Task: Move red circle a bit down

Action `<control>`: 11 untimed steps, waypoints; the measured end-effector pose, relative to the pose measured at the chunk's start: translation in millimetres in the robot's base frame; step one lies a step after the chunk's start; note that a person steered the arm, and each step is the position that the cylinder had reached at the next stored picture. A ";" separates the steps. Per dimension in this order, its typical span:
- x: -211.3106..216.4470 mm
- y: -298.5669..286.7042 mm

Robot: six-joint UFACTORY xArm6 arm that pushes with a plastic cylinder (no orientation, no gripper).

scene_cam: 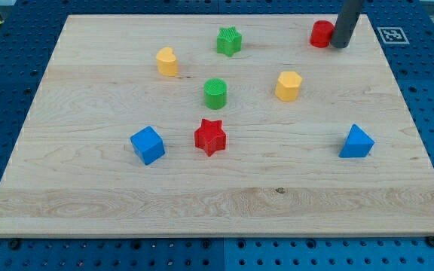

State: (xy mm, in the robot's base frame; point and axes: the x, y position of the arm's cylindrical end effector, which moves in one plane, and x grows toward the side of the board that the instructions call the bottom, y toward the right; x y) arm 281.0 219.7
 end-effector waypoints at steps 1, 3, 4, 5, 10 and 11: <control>9.0 0.0; 2.0 26.9; -12.8 40.5; -18.7 40.5; -35.9 -23.5; -32.2 -35.2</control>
